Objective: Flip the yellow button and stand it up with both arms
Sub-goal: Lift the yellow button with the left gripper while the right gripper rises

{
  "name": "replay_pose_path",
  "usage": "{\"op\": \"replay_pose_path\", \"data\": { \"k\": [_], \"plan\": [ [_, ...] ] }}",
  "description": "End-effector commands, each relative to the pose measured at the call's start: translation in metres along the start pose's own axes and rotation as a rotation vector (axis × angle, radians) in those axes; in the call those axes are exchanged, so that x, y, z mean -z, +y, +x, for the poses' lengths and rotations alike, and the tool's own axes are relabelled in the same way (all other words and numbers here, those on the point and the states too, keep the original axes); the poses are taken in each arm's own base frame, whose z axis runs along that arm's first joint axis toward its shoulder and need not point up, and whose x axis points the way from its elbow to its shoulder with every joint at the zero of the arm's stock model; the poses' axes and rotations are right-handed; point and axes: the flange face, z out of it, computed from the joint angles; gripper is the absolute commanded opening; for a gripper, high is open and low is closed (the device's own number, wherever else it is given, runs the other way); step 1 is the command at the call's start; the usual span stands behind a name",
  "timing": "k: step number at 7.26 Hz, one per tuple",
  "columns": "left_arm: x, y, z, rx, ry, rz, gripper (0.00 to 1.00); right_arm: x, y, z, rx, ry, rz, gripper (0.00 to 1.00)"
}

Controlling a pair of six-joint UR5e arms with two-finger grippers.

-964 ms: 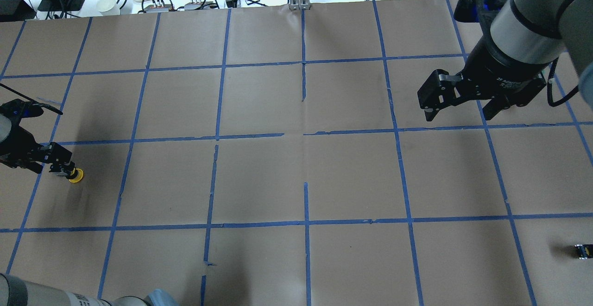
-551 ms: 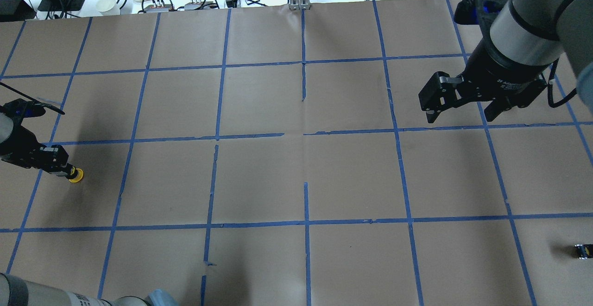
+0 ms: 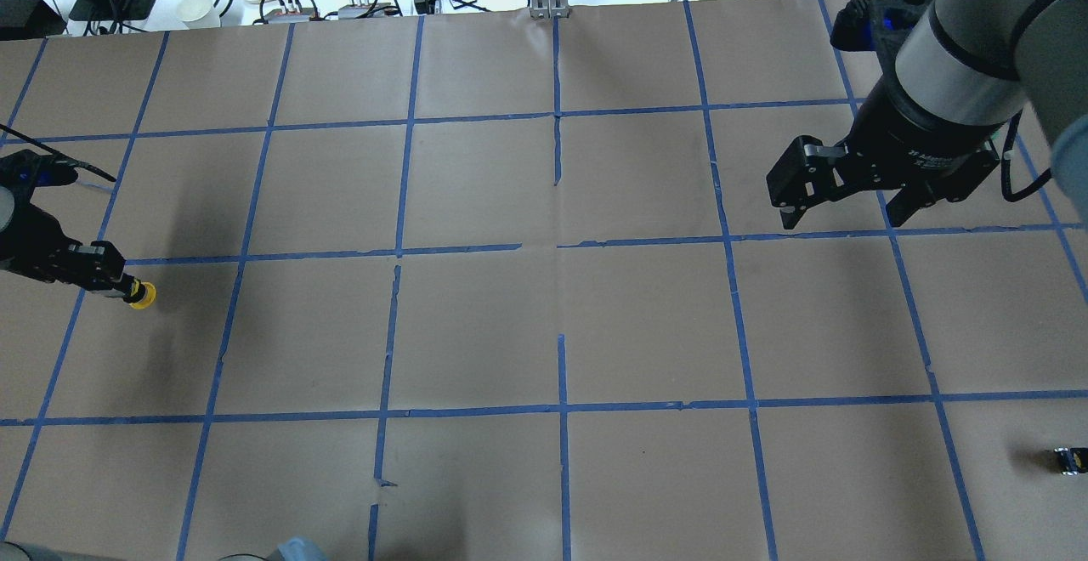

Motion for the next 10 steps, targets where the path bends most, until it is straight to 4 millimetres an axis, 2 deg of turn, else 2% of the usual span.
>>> {"op": "replay_pose_path", "data": {
  "k": [1, 2, 3, 4, 5, 6, 7, 8, 9, 10],
  "plan": [
    [0.054, -0.006, 0.086, -0.018, 0.125, 0.118, 0.09, -0.001, -0.001, 0.001, 0.008, 0.0, -0.002, 1.0],
    [0.062, -0.01, 0.119, -0.003, 0.196, 0.129, 0.09, -0.002, -0.002, 0.002, -0.015, -0.014, -0.005, 1.0],
    [0.073, -0.011, 0.161, -0.025, 0.316, 0.092, 0.09, -0.004, -0.001, 0.003, -0.065, -0.016, -0.023, 1.0],
    [0.104, -0.023, 0.195, -0.021, 0.388, 0.075, 0.09, -0.005, -0.003, 0.0, -0.146, -0.042, -0.031, 1.0],
    [0.134, -0.027, 0.24, 0.016, 0.447, 0.033, 0.09, -0.006, -0.008, -0.009, -0.214, -0.15, -0.047, 1.0],
    [0.16, -0.035, 0.284, -0.037, 0.52, 0.059, 0.09, -0.006, -0.009, -0.013, -0.298, -0.21, -0.063, 1.0],
    [0.173, -0.032, 0.319, -0.006, 0.646, 0.022, 0.09, -0.006, -0.01, -0.014, -0.382, -0.31, -0.115, 1.0],
    [0.186, -0.025, 0.354, 0.034, 0.74, 0.002, 0.09, -0.005, -0.015, -0.003, -0.495, -0.423, -0.159, 1.0],
    [0.201, -0.016, 0.382, 0.014, 0.852, 0.012, 0.09, -0.005, -0.023, 0.007, -0.597, -0.532, -0.217, 1.0],
    [0.212, -0.012, 0.389, 0.017, 0.935, 0.025, 0.09, -0.006, -0.028, 0.013, -0.697, -0.596, -0.273, 1.0]
  ]
}}
